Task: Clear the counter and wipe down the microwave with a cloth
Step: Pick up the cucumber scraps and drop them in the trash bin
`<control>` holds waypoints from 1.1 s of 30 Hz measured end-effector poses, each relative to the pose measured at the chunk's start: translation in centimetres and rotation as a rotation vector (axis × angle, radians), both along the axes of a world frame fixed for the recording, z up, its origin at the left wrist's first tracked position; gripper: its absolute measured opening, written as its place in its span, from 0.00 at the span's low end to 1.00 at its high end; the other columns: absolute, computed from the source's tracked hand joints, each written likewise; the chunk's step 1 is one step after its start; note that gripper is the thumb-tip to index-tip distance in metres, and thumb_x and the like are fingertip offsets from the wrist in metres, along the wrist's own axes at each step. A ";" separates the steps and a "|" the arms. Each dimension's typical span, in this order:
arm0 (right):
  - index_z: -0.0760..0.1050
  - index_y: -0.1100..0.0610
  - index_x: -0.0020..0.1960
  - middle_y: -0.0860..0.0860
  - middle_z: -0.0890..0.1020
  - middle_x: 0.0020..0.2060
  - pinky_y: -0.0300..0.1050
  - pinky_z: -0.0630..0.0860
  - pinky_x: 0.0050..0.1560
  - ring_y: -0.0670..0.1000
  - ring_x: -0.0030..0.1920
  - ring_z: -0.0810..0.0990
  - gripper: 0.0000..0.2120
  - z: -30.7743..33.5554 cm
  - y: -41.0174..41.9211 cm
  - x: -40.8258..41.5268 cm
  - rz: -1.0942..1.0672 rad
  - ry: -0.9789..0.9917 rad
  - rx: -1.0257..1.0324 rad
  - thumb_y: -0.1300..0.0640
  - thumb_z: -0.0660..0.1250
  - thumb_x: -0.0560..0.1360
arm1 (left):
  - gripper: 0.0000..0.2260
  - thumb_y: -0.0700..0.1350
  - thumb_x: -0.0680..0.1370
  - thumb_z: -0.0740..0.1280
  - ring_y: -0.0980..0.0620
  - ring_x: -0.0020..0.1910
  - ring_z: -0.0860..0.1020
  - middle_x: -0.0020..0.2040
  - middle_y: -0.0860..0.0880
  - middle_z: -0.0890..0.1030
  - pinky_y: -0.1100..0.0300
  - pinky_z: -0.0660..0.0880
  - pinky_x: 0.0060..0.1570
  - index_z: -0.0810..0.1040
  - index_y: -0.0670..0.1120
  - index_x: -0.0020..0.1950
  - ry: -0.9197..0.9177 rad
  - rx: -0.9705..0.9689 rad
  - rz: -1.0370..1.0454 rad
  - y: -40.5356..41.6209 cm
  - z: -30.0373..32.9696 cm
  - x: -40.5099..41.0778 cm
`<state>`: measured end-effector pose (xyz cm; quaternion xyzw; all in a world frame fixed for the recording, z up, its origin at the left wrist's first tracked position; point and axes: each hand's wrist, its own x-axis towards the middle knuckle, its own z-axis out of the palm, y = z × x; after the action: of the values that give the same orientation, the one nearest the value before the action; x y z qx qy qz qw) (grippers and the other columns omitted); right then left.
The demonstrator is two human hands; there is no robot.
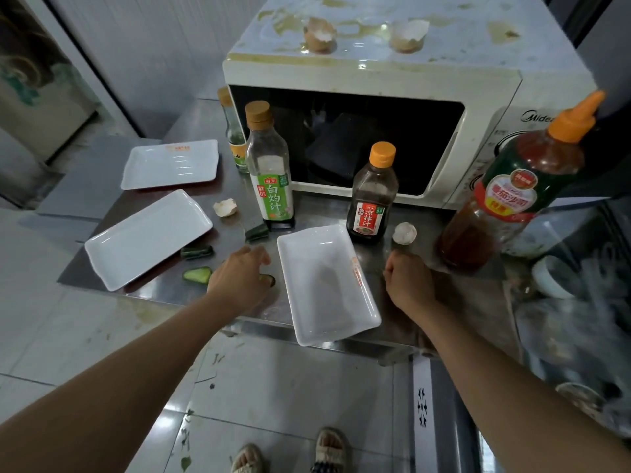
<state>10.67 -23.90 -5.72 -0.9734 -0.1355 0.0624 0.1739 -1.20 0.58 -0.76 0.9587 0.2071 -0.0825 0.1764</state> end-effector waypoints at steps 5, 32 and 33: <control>0.74 0.61 0.50 0.57 0.80 0.47 0.44 0.74 0.45 0.55 0.49 0.79 0.03 -0.2 0.2 -0.3 0.005 0.005 0.018 0.63 0.62 0.78 | 0.14 0.45 0.74 0.68 0.47 0.54 0.76 0.57 0.47 0.76 0.50 0.75 0.53 0.74 0.48 0.59 -0.002 0.003 -0.009 0.7 -0.2 -0.8; 0.79 0.62 0.53 0.58 0.83 0.49 0.48 0.75 0.50 0.57 0.51 0.80 0.09 4.9 11.6 -3.2 0.255 -0.028 0.255 0.65 0.63 0.75 | 0.13 0.43 0.73 0.67 0.45 0.55 0.75 0.56 0.47 0.77 0.52 0.74 0.49 0.75 0.48 0.56 -0.019 -0.003 0.098 7.6 1.9 -5.7; 0.80 0.62 0.53 0.58 0.83 0.49 0.49 0.75 0.52 0.57 0.51 0.80 0.09 4.8 12.6 -3.5 0.274 -0.021 0.254 0.65 0.63 0.75 | 0.13 0.43 0.73 0.67 0.45 0.54 0.75 0.56 0.47 0.77 0.53 0.73 0.49 0.75 0.48 0.56 -0.019 -0.007 0.101 8.2 1.9 -5.8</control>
<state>7.21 -11.32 -0.92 -0.9167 -0.2754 0.0576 0.2838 -7.03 8.75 1.15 0.9471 0.2534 -0.0654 0.1858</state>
